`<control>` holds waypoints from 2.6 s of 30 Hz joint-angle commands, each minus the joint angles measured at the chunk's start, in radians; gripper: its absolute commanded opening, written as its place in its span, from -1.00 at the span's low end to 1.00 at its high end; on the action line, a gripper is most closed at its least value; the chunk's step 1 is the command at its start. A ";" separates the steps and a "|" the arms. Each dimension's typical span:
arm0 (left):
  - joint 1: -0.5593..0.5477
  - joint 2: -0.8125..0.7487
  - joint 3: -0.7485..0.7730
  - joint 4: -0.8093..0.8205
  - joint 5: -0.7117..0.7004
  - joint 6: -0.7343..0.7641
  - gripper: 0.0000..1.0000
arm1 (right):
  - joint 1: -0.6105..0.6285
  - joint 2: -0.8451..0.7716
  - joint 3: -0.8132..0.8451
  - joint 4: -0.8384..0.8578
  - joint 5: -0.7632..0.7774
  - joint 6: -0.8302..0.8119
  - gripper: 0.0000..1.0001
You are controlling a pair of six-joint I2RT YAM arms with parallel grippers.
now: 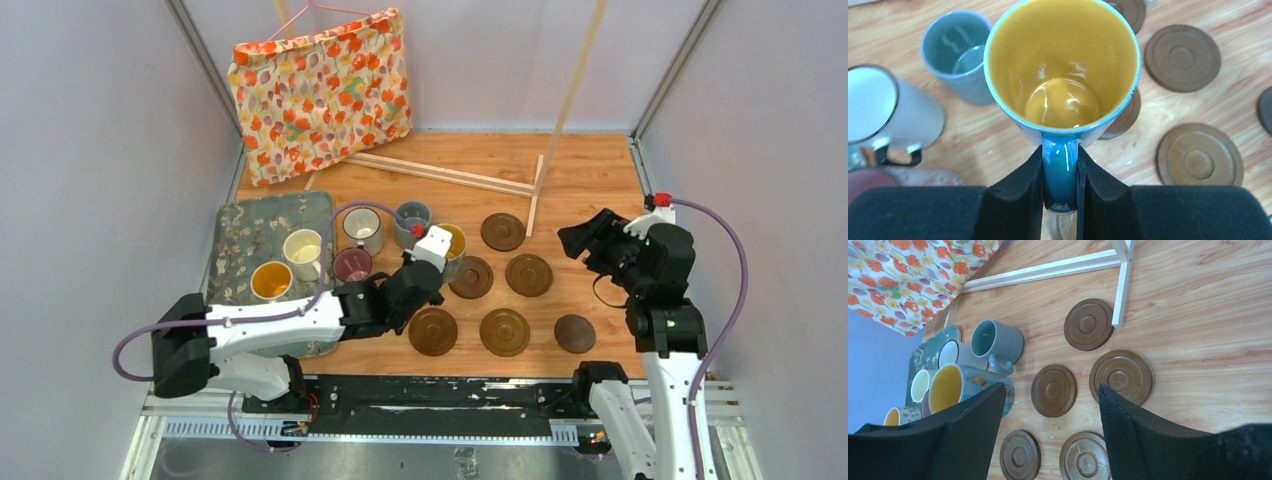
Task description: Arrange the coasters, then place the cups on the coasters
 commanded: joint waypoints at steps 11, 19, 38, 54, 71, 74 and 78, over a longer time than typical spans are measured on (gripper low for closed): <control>0.107 0.356 0.327 0.340 0.242 0.148 -1.00 | 0.016 -0.090 0.072 -0.140 0.026 -0.078 0.45; 0.159 0.570 0.506 0.378 0.305 0.187 -1.00 | 0.015 -0.120 0.104 -0.206 0.035 -0.079 0.45; 0.217 0.810 0.708 0.399 0.336 0.220 -1.00 | 0.016 -0.128 0.143 -0.251 0.039 -0.074 0.45; 0.245 0.848 0.724 0.400 0.358 0.203 -1.00 | 0.015 -0.124 0.142 -0.251 0.039 -0.083 0.46; 0.250 0.831 0.651 0.424 0.371 0.163 -0.89 | 0.015 -0.124 0.125 -0.248 0.050 -0.084 0.47; 0.250 0.824 0.635 0.425 0.363 0.162 -0.71 | 0.016 -0.124 0.125 -0.246 0.050 -0.084 0.47; 0.250 0.809 0.617 0.438 0.358 0.161 -0.37 | 0.015 -0.124 0.124 -0.246 0.053 -0.087 0.47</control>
